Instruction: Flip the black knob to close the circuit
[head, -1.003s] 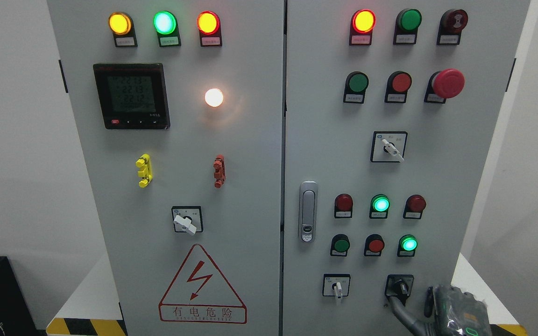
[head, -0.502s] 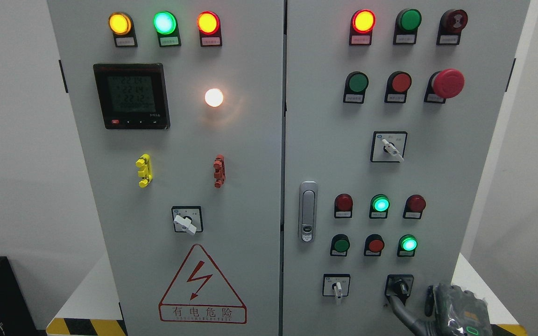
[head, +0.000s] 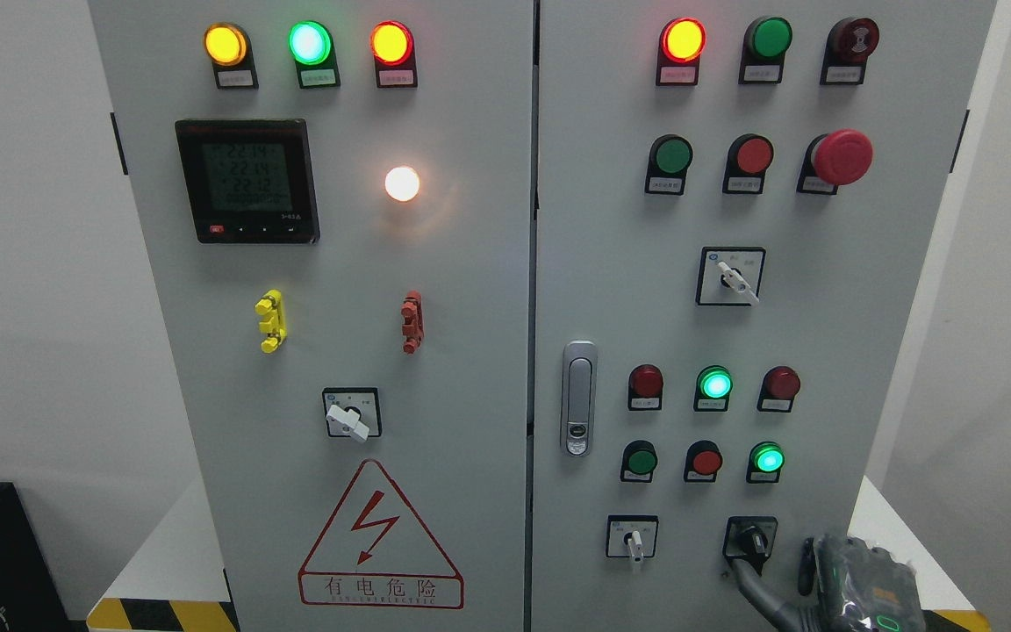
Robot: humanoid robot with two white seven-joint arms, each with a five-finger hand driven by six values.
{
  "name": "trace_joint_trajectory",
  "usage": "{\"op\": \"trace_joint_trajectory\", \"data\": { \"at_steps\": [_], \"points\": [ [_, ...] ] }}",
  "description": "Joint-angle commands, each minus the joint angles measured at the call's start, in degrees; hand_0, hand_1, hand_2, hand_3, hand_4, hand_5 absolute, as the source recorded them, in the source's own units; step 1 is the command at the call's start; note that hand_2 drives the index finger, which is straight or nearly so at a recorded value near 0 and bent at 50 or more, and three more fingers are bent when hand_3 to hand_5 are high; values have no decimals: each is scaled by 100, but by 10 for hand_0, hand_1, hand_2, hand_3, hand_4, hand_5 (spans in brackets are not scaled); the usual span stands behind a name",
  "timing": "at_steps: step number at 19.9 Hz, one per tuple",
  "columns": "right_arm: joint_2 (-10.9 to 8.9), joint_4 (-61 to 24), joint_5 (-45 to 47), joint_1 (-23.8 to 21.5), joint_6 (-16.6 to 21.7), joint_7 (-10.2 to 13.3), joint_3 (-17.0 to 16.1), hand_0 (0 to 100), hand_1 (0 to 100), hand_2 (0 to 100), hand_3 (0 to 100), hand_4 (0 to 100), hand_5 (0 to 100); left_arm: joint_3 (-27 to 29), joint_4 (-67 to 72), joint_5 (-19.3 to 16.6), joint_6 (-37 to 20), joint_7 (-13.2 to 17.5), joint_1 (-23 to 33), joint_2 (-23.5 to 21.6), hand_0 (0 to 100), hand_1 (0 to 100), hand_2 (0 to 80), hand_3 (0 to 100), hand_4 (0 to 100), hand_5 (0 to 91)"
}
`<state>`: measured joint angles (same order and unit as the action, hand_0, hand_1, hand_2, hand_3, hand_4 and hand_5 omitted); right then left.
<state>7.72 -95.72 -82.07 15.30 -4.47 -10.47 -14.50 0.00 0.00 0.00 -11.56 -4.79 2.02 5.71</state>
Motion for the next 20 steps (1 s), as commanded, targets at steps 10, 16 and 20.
{"op": "trace_joint_trajectory", "data": {
  "at_steps": [10,16,20],
  "points": [
    [-42,27,-2,17,25,-34,-422,0,121,767,933,750,741,-114,123,-123,4,-4,0,0,0,0,0,0,0,0],
    [-42,45,15,61,25,-43,-422,0,122,767,932,748,740,-114,123,-123,4,-4,0,0,0,0,0,0,0,0],
    [-34,36,50,96,25,-43,-422,0,121,767,932,748,740,-114,123,-123,4,-4,0,0,0,0,0,0,0,0]
  ]
}}
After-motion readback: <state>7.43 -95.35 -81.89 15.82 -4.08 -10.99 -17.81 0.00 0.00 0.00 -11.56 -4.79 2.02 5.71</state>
